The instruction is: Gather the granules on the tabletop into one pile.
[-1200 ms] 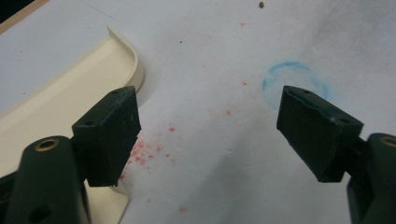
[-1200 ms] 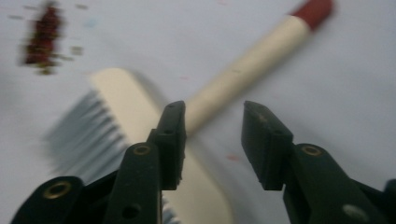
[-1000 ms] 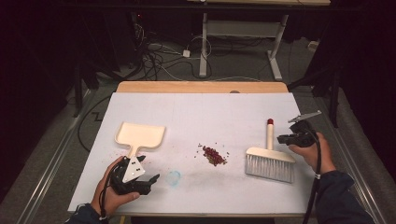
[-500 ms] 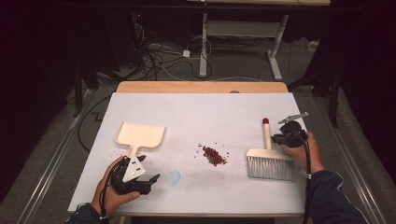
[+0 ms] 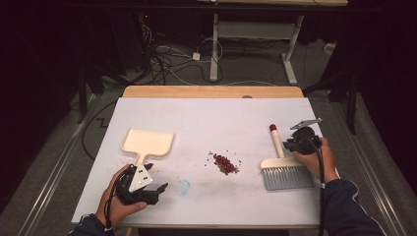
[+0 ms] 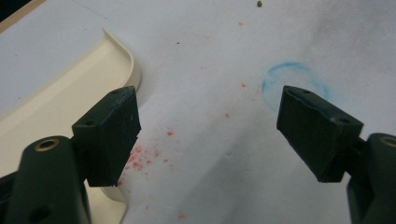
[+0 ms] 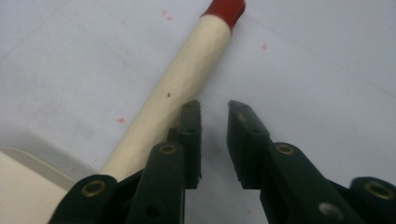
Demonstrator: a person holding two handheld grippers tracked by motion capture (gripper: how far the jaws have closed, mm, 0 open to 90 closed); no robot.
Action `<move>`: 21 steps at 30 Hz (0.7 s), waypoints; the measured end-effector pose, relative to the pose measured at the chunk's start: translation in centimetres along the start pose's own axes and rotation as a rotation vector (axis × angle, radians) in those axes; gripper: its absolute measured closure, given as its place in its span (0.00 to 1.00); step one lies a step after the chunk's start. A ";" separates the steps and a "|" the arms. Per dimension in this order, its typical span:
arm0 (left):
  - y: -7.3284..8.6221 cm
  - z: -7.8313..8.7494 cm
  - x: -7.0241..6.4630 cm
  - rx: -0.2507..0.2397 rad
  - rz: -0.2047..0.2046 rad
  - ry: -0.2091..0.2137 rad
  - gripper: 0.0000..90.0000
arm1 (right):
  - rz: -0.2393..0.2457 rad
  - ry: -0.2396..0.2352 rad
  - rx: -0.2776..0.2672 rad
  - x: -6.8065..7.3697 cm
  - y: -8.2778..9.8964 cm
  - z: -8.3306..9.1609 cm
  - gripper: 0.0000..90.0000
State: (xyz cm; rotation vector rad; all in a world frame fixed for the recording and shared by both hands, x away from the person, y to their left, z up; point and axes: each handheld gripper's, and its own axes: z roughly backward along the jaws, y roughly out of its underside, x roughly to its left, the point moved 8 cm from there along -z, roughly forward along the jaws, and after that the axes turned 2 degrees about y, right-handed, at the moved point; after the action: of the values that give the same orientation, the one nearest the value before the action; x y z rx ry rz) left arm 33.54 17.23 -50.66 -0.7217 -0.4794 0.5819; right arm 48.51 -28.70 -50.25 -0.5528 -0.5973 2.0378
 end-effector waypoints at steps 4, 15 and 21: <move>-0.1 0.1 0.1 -0.003 -0.004 -0.006 0.23 | -0.009 -0.027 -0.159 0.9 -1.2 2.9 0.63; -0.5 0.0 0.5 -0.010 0.006 -0.018 0.21 | 0.069 -0.042 -0.455 4.7 -2.5 8.3 0.34; -0.5 0.2 0.5 -0.016 -0.003 -0.027 0.20 | 0.095 -0.004 -0.506 6.3 -2.0 9.2 0.25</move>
State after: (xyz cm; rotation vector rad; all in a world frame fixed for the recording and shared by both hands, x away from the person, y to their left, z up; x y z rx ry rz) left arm 33.97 17.36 -50.08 -0.7287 -0.5100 0.5865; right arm 41.29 -24.13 -42.77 -0.8839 -1.1200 1.9736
